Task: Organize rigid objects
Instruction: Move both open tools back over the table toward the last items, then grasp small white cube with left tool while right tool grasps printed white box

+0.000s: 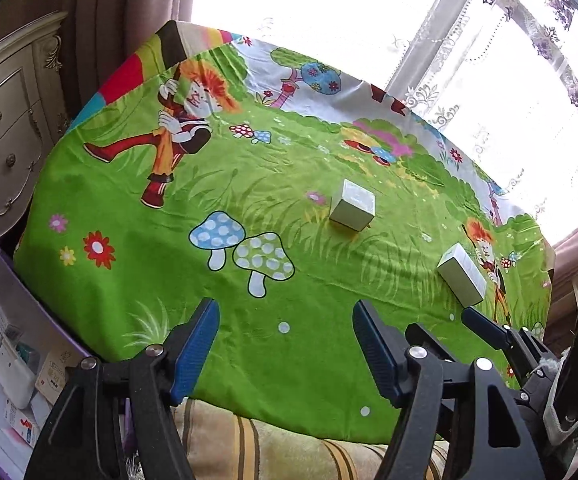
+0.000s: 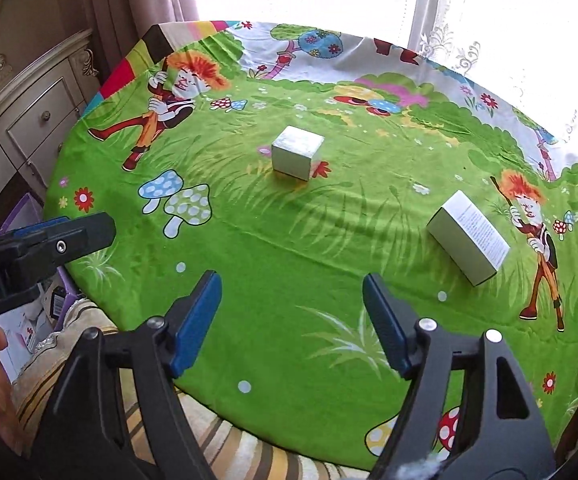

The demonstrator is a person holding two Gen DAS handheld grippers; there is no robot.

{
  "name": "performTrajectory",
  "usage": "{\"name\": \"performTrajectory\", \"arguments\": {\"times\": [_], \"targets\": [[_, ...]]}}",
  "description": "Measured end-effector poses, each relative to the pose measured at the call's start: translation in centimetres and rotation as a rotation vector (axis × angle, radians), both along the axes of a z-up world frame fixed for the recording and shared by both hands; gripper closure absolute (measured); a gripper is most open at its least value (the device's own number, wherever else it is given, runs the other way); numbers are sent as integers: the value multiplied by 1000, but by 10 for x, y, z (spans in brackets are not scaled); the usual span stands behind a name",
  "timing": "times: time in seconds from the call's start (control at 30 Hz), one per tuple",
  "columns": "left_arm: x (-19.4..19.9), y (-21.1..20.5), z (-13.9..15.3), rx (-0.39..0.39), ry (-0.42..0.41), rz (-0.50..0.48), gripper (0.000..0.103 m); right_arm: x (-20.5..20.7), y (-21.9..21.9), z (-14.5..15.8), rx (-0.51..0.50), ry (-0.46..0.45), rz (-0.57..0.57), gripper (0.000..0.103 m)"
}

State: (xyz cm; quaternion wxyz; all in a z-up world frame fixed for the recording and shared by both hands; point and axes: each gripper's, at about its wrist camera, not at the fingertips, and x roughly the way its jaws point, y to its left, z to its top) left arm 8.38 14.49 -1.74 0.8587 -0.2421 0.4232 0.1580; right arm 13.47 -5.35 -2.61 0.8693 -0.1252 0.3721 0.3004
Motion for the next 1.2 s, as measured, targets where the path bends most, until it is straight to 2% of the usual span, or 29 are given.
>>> {"name": "performTrajectory", "arguments": {"times": [0.23,0.4,0.57,0.67,0.7,0.73,0.77,0.97,1.2], "targets": [[69,-14,-7,14,0,-101,30,50,-47,-4,-6,-47,-138,24],[120,-16,-20,41,18,-146,30,74,-74,-8,2,-77,-196,23],[166,-9,-45,26,78,-160,30,91,-93,-10,21,-81,-208,22],[184,-10,-56,53,93,-183,31,97,-99,-10,23,-93,-200,21],[188,-12,-59,67,96,-194,38,98,-99,-10,20,-98,-193,21],[192,-14,-62,79,105,-207,51,100,-99,-9,16,-105,-183,20],[194,-16,-65,86,117,-214,56,101,-97,-8,10,-112,-173,20],[180,-27,-60,105,85,-232,56,111,-80,-11,-61,-153,-89,13],[140,-42,-35,73,-7,-253,56,136,-71,-28,-91,-78,-34,13]]}}
